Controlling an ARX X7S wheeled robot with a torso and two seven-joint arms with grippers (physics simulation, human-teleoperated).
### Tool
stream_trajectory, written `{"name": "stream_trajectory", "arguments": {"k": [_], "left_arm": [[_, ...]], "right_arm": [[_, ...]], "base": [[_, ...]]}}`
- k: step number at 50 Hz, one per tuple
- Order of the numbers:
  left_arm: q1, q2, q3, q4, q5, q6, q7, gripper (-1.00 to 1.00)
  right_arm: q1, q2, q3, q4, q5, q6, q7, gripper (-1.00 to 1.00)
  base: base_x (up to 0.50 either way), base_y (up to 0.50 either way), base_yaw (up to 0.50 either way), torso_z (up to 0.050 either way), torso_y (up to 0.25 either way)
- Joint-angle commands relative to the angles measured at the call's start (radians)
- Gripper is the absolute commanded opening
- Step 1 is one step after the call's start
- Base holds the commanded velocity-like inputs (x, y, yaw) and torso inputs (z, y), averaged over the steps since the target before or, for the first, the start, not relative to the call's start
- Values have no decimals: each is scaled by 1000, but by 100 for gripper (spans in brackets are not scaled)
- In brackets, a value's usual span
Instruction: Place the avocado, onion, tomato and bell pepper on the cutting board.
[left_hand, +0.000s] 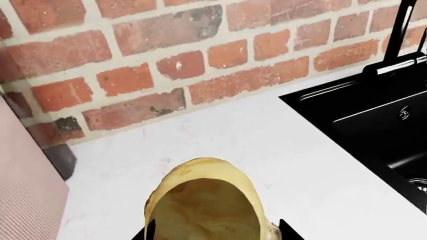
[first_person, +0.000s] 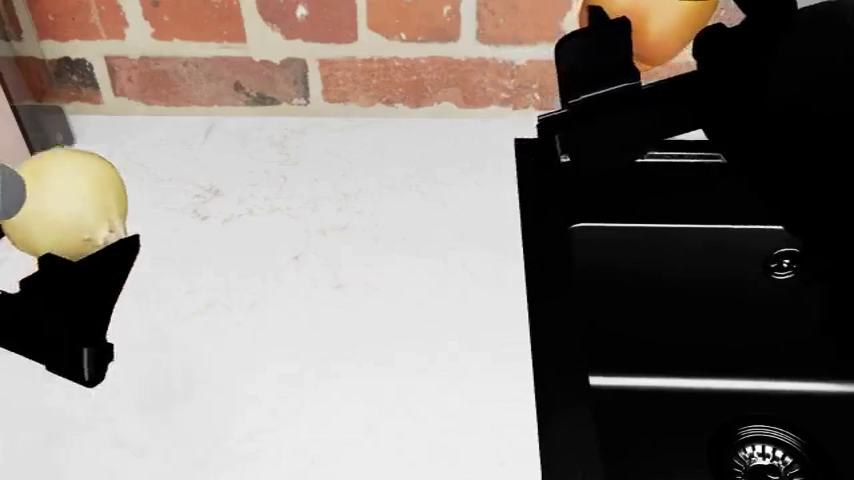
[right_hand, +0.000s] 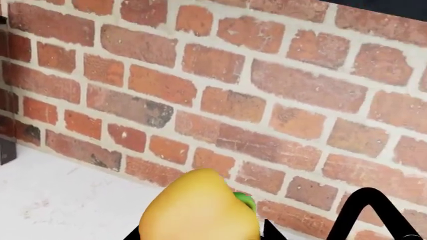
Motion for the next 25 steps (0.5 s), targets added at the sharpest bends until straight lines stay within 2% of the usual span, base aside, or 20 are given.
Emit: {"name": "stream_trajectory", "arguments": {"k": [1, 5, 10, 22, 25], "left_arm": [[30, 9, -77, 102, 136, 87, 10, -100], [42, 5, -97, 139, 126, 113, -23, -100], [74, -8, -131, 176, 129, 151, -53, -100], [113, -28, -201, 213, 188, 212, -52, -100], [114, -32, -203, 213, 187, 213, -52, -100]], "right_arm": [[4, 5, 68, -47, 135, 0, 108, -100], [-10, 24, 51, -71, 71, -32, 92, -100], [-21, 27, 61, -80, 79, -44, 98, -100], [-49, 28, 76, -98, 92, -61, 134, -100], [-50, 31, 76, -96, 94, -61, 135, -100]], "base": [[0, 0, 0, 0, 0], [0, 0, 1, 0, 0], [0, 0, 0, 0, 0], [0, 0, 1, 0, 0], [-227, 0, 0, 0, 0]]}}
